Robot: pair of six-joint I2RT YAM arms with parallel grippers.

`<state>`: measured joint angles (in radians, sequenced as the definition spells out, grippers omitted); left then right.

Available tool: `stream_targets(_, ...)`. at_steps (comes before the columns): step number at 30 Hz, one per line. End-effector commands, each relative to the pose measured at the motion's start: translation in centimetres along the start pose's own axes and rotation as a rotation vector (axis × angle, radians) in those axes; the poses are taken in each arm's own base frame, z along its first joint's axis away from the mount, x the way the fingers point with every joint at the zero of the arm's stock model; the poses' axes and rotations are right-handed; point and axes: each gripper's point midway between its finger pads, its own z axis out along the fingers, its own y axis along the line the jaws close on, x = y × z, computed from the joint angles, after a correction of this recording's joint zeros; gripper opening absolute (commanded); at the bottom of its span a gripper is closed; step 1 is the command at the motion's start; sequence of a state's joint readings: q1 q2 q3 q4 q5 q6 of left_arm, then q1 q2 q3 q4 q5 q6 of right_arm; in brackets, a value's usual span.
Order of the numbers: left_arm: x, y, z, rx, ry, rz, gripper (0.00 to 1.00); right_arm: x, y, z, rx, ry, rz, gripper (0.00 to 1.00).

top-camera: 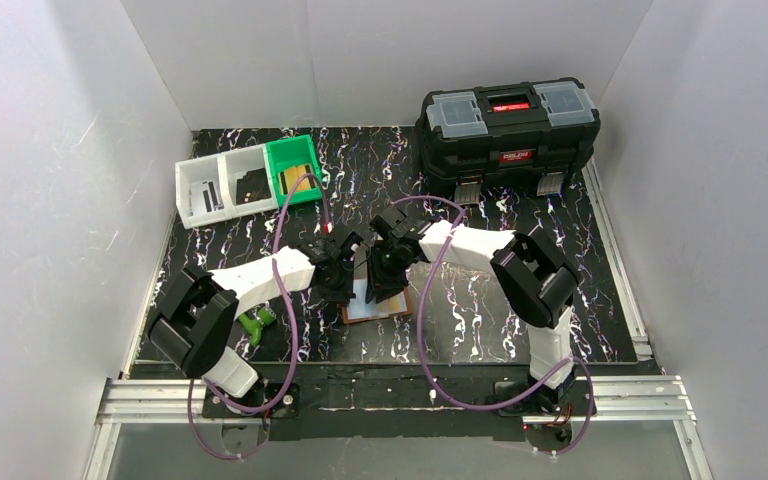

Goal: Take the credit cards out of the card holder
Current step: Remove the credit card from the card holder.

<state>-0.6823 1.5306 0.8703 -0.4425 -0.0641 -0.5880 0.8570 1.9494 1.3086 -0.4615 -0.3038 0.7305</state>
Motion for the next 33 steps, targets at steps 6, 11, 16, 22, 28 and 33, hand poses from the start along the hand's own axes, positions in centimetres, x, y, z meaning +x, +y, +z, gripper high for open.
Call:
stream_targets(6, -0.8, -1.5, -4.2, 0.123, -0.06, 0.012, 0.0, -0.8, 0.1, 0.7, -0.058, 0.016, 0.054, 0.38)
stream_targets(11, -0.8, -4.1, -6.2, 0.272, -0.082, 0.03, 0.01, -0.9, 0.1, 0.7, -0.112, 0.035, 0.114, 0.39)
stream_targets(16, 0.0, -6.0, -5.9, 0.319, -0.075, 0.088, 0.04, -1.4, 0.3, 0.6, -0.153, 0.038, 0.147, 0.42)
stream_targets(22, 0.0, -7.5, -4.0, 0.341, -0.086, 0.098, 0.03, -1.1, 0.3, 0.7, -0.181, 0.057, 0.17, 0.42)
stream_targets(28, -0.1, -7.7, -1.9, 0.323, -0.079, 0.105, 0.01, -1.0, 0.3, 0.4, -0.188, 0.059, 0.17, 0.42)
stream_targets(33, 0.4, -6.4, 0.0, 0.247, -0.066, 0.08, 0.0, -1.0, 0.1, 0.2, -0.187, 0.054, 0.172, 0.43)
